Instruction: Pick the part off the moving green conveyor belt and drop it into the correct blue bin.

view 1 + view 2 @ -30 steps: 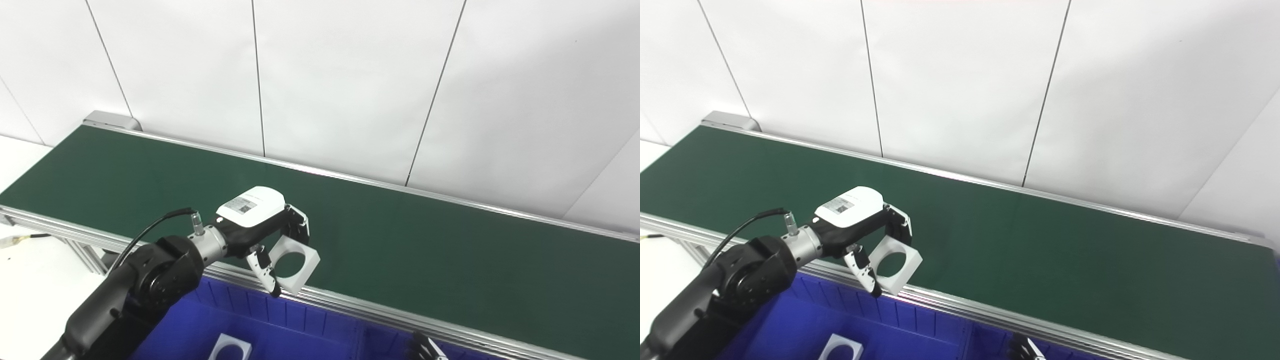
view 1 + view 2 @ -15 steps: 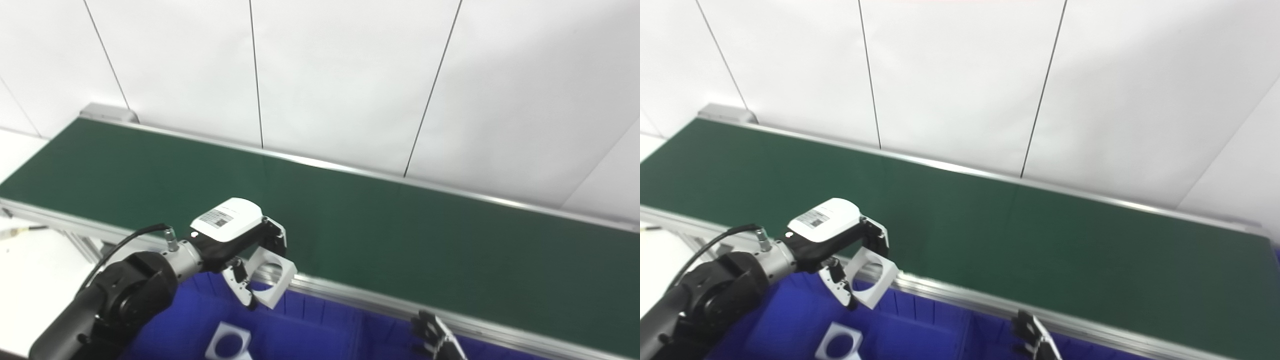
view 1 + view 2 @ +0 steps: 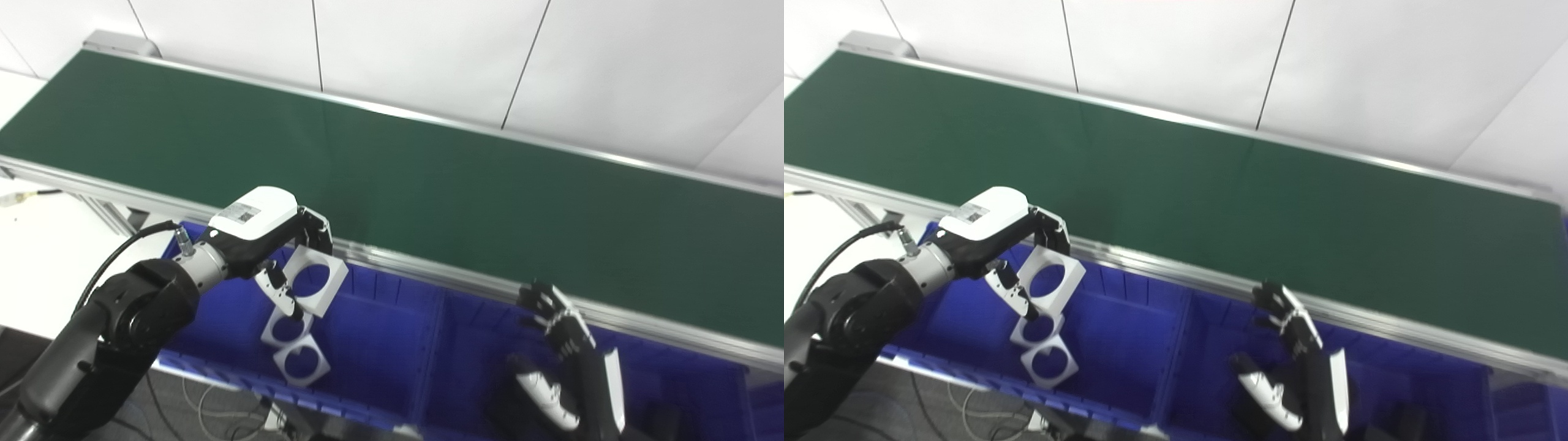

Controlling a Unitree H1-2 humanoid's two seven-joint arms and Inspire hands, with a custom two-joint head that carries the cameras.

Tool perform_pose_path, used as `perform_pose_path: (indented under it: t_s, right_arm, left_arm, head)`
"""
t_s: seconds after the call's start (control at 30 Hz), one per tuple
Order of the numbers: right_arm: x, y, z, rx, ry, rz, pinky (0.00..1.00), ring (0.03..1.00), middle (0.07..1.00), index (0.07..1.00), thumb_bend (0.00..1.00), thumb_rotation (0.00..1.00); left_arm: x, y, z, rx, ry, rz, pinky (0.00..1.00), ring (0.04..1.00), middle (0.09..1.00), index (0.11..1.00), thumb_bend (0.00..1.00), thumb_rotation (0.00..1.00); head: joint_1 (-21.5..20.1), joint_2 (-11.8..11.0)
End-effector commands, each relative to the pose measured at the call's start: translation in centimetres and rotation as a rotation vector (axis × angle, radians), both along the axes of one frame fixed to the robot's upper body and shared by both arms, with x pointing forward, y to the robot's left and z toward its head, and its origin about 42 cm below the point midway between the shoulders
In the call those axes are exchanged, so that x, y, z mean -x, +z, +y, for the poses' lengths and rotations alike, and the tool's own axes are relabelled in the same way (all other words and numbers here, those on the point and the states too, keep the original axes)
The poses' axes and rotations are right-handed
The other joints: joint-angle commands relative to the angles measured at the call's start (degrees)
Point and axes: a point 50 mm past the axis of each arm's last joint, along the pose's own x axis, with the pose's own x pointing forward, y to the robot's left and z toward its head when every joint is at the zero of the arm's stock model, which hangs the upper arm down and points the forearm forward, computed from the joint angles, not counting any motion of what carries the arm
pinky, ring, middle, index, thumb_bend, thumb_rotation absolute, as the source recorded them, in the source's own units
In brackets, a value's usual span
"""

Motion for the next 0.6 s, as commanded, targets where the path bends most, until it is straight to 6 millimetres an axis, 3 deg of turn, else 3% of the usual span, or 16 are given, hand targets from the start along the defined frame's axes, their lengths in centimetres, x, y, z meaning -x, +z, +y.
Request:
perform_pose_path:
  t_s: [0.0, 0.3, 0.57]
  right_arm:
    - [0.0, 1.2, 0.0, -0.015, -0.002, -0.034, 0.65, 0.761, 0.792, 0.830, 0.61, 0.57]
    - [0.2, 1.6, -0.3, -0.008, -0.007, -0.036, 0.64, 0.767, 0.793, 0.835, 0.61, 0.59]
    - [0.2, 1.5, -0.1, -0.018, -0.014, -0.032, 0.64, 0.768, 0.791, 0.836, 0.62, 0.58]
  left_arm:
    - [0.3, 0.4, -0.3, -0.007, 0.010, -0.029, 0.63, 0.502, 0.460, 0.501, 0.52, 0.00]
    - [0.7, -2.7, -0.3, -0.006, 0.051, 0.051, 0.56, 0.473, 0.453, 0.501, 0.52, 0.00]
    - [0.5, -5.3, -0.2, -0.036, 0.059, 0.094, 0.61, 0.514, 0.473, 0.496, 0.52, 0.00]
  head:
    - [0.0, 0.1]
    - [-0.3, 0.9]
    - [-1.0, 0.9]
